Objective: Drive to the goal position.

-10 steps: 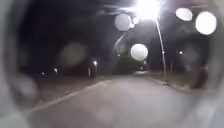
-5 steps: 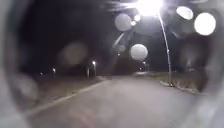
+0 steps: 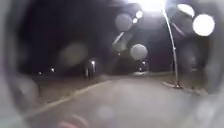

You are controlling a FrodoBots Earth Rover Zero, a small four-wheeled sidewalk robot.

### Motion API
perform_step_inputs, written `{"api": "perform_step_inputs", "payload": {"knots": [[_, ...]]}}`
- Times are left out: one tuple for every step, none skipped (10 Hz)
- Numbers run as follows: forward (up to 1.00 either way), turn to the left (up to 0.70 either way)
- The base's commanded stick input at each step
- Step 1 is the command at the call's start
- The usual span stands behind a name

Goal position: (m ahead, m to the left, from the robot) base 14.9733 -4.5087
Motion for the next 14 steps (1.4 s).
{"api": "perform_step_inputs", "payload": {"knots": [[1.00,-0.04],[1.00,-0.04],[1.00,-0.04],[1.00,-0.03],[1.00,-0.04],[1.00,-0.03],[1.00,-0.01],[1.00,0.00],[1.00,0.00],[1.00,0.00],[1.00,0.00],[1.00,0.00],[1.00,0.00],[1.00,0.00]]}}
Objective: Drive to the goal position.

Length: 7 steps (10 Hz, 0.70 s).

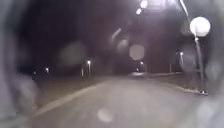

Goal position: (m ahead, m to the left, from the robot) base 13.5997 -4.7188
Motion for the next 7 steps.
{"api": "perform_step_inputs", "payload": {"knots": [[1.00,0.00],[1.00,0.00],[1.00,0.00],[1.00,0.00],[1.00,0.00],[1.00,0.00],[1.00,0.00]]}}
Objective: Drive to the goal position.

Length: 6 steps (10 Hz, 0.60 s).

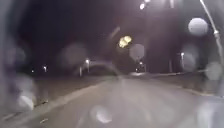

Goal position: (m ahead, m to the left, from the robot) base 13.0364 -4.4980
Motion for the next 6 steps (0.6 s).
{"api": "perform_step_inputs", "payload": {"knots": [[1.00,0.00],[1.00,0.00],[1.00,0.00],[1.00,0.00],[1.00,-0.01],[1.00,-0.01]]}}
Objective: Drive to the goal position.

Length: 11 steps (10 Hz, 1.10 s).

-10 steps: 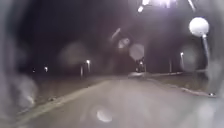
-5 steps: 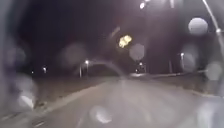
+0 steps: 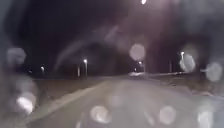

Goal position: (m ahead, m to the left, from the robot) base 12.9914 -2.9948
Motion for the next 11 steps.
{"api": "perform_step_inputs", "payload": {"knots": [[1.00,0.00],[1.00,0.00],[1.00,0.00],[1.00,0.00],[1.00,0.00],[1.00,0.00],[1.00,0.00],[1.00,0.00],[1.00,0.00],[1.00,0.00],[1.00,0.00]]}}
